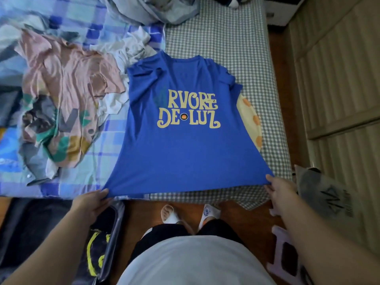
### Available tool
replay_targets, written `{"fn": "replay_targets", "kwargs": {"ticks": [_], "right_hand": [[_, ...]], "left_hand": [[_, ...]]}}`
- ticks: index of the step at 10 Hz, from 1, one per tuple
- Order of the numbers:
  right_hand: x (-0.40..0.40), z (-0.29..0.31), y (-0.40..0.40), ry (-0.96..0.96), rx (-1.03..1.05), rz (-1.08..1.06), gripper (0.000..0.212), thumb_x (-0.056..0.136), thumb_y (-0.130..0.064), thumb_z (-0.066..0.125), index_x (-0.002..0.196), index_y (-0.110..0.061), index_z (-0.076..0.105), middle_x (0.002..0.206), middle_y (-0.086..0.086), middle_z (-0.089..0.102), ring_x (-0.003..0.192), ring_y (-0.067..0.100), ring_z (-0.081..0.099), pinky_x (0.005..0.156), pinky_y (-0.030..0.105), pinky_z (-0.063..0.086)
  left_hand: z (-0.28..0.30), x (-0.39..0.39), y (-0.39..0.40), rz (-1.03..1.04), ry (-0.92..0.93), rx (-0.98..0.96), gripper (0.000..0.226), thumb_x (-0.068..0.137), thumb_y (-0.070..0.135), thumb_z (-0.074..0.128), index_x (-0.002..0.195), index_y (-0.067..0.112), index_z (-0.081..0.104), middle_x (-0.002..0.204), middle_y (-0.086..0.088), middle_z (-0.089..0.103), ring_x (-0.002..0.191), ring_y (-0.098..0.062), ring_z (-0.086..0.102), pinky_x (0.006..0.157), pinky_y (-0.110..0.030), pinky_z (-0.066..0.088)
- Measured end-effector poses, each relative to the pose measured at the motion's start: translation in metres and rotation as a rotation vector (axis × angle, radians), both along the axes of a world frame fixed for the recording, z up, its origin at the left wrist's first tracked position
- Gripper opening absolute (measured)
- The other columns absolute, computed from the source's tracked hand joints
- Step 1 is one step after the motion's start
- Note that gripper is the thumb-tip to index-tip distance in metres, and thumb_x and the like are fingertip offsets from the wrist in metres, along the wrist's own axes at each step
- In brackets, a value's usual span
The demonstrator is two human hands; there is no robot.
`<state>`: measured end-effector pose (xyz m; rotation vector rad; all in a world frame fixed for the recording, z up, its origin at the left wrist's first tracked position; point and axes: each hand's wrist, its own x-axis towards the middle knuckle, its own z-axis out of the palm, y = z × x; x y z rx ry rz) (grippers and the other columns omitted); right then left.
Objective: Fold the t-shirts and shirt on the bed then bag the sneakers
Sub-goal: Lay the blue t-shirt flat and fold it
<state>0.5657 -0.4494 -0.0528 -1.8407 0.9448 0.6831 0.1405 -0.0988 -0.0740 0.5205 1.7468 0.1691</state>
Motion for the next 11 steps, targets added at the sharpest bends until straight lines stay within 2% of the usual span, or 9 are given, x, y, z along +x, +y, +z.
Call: {"fn": "replay_targets", "kwargs": {"ticks": [2, 3, 5, 6, 7, 8, 9, 10, 11], "right_hand": [[-0.004, 0.008, -0.006, 0.034, 0.160, -0.028, 0.032, 0.098, -0.001, 0.060, 0.129, -0.004, 0.059, 0.117, 0.010, 0.064, 0.093, 0.021, 0.065, 0.064, 0.032, 0.056], [-0.009, 0.007, -0.012, 0.126, 0.244, -0.119, 0.016, 0.102, -0.008, 0.056, 0.117, -0.005, 0.060, 0.111, 0.011, 0.065, 0.094, 0.021, 0.064, 0.051, 0.030, 0.058], [-0.019, 0.011, 0.001, 0.023, 0.274, -0.192, 0.011, 0.102, -0.019, 0.058, 0.095, -0.010, 0.058, 0.100, 0.006, 0.063, 0.086, 0.017, 0.062, 0.078, 0.030, 0.051], [-0.013, 0.011, -0.002, -0.027, 0.272, -0.279, 0.007, 0.102, -0.017, 0.058, 0.100, -0.010, 0.056, 0.099, 0.006, 0.058, 0.084, 0.018, 0.059, 0.066, 0.033, 0.052], [0.006, -0.010, -0.029, -0.159, 0.264, -0.378, 0.036, 0.090, -0.016, 0.070, 0.123, -0.010, 0.056, 0.108, 0.008, 0.062, 0.092, 0.022, 0.066, 0.068, 0.038, 0.061], [0.029, -0.050, -0.048, -0.106, 0.331, -0.468, 0.063, 0.075, -0.022, 0.070, 0.133, -0.007, 0.050, 0.107, 0.009, 0.057, 0.093, 0.022, 0.062, 0.078, 0.038, 0.059], [-0.002, -0.014, -0.021, -0.042, 0.280, -0.481, 0.043, 0.098, -0.010, 0.047, 0.141, -0.011, 0.044, 0.123, 0.012, 0.054, 0.114, 0.035, 0.059, 0.090, 0.047, 0.054], [-0.023, 0.037, 0.010, 0.081, 0.265, -0.389, 0.045, 0.106, -0.011, 0.035, 0.150, -0.008, 0.037, 0.147, 0.016, 0.045, 0.135, 0.038, 0.046, 0.090, 0.049, 0.048], [-0.016, 0.056, 0.026, 0.070, 0.310, -0.173, 0.045, 0.109, -0.014, 0.033, 0.152, -0.001, 0.035, 0.156, 0.020, 0.038, 0.141, 0.037, 0.039, 0.107, 0.046, 0.040]], "left_hand": [[0.004, -0.011, 0.005, -0.061, -0.024, -0.075, 0.032, 0.096, -0.001, 0.062, 0.127, 0.003, 0.055, 0.091, -0.017, 0.066, 0.047, -0.018, 0.069, 0.041, -0.025, 0.055], [0.008, -0.011, 0.001, -0.113, -0.032, -0.116, 0.009, 0.097, 0.003, 0.063, 0.104, 0.006, 0.058, 0.068, -0.010, 0.071, 0.043, -0.014, 0.067, 0.040, -0.024, 0.055], [0.012, -0.015, 0.004, -0.115, -0.034, -0.158, 0.020, 0.094, 0.009, 0.067, 0.080, 0.008, 0.054, 0.042, -0.003, 0.055, 0.030, -0.011, 0.052, 0.036, -0.018, 0.047], [0.009, -0.020, 0.011, -0.093, -0.037, -0.131, 0.030, 0.097, 0.010, 0.066, 0.076, 0.010, 0.045, 0.036, 0.000, 0.040, 0.025, -0.009, 0.038, 0.033, -0.015, 0.039], [0.015, -0.023, 0.017, -0.011, -0.081, -0.127, 0.034, 0.098, 0.005, 0.063, 0.073, 0.011, 0.040, 0.036, 0.000, 0.035, 0.025, -0.007, 0.034, 0.033, -0.014, 0.038], [0.035, -0.022, 0.008, 0.058, -0.230, -0.217, 0.023, 0.097, 0.006, 0.062, 0.077, 0.009, 0.051, 0.055, -0.005, 0.045, 0.048, -0.013, 0.047, 0.043, -0.022, 0.051], [0.046, -0.027, -0.018, 0.072, -0.333, -0.303, 0.012, 0.090, 0.009, 0.064, 0.079, 0.011, 0.059, 0.053, -0.004, 0.048, 0.048, -0.015, 0.050, 0.050, -0.029, 0.055], [0.053, -0.034, -0.041, 0.037, -0.279, -0.365, 0.012, 0.079, 0.003, 0.064, 0.069, 0.008, 0.060, 0.043, -0.008, 0.049, 0.032, -0.018, 0.049, 0.040, -0.029, 0.051], [0.072, 0.003, -0.015, 0.011, -0.246, -0.264, 0.020, 0.094, -0.001, 0.055, 0.075, 0.005, 0.051, 0.039, -0.010, 0.049, 0.039, -0.018, 0.050, 0.034, -0.027, 0.048]]}}
